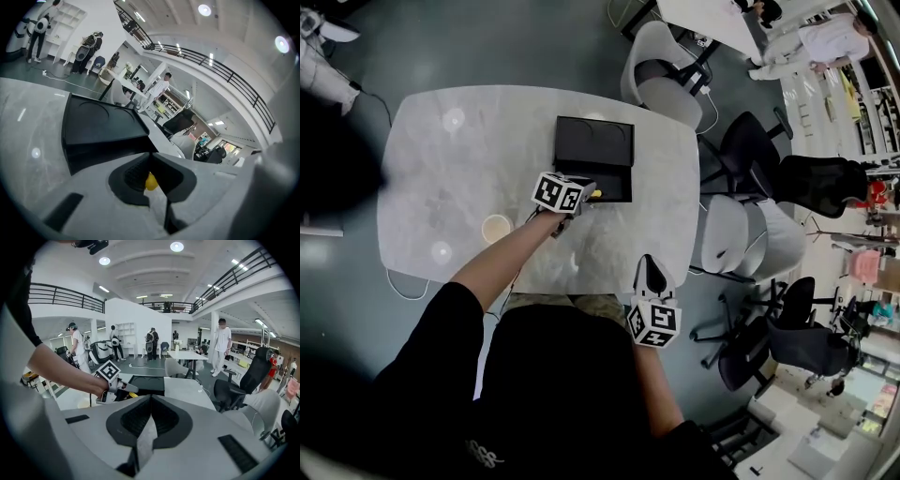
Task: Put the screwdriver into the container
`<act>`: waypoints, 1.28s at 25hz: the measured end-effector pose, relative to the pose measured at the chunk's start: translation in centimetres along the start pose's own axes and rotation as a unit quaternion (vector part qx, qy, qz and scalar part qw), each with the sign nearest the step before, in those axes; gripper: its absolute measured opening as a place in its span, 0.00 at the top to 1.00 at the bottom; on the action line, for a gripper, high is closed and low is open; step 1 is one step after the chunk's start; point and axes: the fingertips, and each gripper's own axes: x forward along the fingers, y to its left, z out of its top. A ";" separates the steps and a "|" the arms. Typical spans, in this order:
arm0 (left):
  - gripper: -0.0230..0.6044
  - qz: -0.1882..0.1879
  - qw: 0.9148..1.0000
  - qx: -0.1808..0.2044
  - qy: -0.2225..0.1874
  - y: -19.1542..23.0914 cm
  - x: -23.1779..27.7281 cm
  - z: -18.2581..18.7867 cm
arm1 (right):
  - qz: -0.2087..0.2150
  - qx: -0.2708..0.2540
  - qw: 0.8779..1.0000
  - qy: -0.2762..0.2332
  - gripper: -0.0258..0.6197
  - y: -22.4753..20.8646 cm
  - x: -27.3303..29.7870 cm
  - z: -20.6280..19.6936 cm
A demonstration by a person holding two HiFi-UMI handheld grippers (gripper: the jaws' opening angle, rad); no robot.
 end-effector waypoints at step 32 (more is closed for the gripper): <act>0.94 0.064 0.997 -0.025 0.035 1.8 0.7 -1.7 | 0.020 0.051 0.999 0.003 0.94 -6.1 5.4 0.2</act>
